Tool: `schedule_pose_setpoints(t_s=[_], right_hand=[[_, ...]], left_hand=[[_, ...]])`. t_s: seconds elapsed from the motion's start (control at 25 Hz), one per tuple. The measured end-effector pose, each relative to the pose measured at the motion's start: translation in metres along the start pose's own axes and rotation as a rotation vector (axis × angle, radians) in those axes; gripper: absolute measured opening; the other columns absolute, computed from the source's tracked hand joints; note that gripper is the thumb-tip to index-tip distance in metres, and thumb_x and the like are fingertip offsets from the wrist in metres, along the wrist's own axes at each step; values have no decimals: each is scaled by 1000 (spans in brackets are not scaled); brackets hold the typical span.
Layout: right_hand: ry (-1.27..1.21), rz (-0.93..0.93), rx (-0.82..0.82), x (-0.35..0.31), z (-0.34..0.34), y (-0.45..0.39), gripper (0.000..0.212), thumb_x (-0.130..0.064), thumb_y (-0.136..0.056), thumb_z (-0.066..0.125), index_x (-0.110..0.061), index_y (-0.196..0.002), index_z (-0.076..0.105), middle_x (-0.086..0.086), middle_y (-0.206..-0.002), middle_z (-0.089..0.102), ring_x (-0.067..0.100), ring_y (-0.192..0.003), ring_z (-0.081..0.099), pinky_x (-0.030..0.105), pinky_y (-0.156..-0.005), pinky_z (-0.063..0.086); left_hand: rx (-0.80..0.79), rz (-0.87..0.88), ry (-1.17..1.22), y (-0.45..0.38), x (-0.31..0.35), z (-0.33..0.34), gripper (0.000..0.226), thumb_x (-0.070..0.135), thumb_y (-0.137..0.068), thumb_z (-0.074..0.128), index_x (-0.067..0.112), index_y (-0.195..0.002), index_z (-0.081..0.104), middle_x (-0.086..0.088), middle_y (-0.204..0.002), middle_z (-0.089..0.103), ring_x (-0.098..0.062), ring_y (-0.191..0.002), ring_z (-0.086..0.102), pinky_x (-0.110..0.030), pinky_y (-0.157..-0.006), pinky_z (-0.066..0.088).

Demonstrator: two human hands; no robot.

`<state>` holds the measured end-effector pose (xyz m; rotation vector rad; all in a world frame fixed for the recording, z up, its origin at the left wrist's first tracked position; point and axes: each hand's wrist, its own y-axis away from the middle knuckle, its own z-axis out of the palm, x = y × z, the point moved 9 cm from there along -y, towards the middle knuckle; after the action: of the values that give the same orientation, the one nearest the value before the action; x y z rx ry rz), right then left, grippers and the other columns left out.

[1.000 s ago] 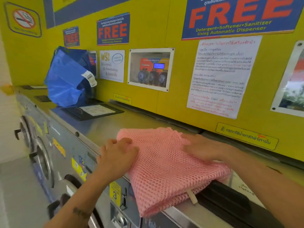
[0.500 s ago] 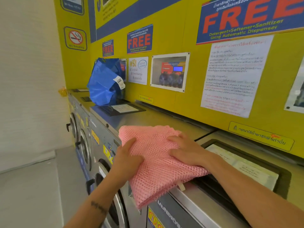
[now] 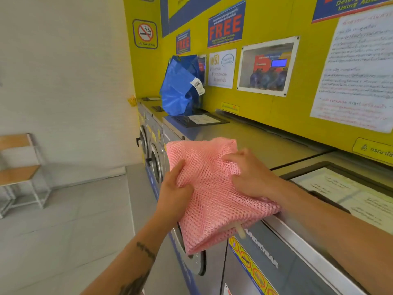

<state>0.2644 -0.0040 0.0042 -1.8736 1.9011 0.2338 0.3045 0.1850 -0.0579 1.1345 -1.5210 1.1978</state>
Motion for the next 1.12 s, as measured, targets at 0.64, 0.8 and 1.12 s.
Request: schedule_pose_setpoints(t_s=[0.64,0.8,1.12], right_hand=[[-321,147,2,-143,396,-4,64,-4,-81,56,-19,-142,47,7,-141,35,23,-134,39,24,-107,27],[-394,350,-178,-154,526,40,64,2,-79,56,-14,-140,50,13,-142,35,24,-135,40,16,-99,28],[-337,511,-382,-156,651,84,64,8,-80,49,-13,-140,50,12,-138,37,23,-133,42,13,-97,28]], left_hand=[[-131,-165,-175,4,-267,-282,59,3,-88,60,27,-141,50,1,-133,46,-20,-111,54,-32,-92,48],[-229,-305,-265,42,-369,-330,59,-1,-87,56,21,-142,49,4,-126,48,-9,-102,51,-14,-78,42],[-420,-505,-498,84,-510,-358,62,17,-91,54,33,-148,37,-6,-150,38,-28,-130,44,-36,-102,40]])
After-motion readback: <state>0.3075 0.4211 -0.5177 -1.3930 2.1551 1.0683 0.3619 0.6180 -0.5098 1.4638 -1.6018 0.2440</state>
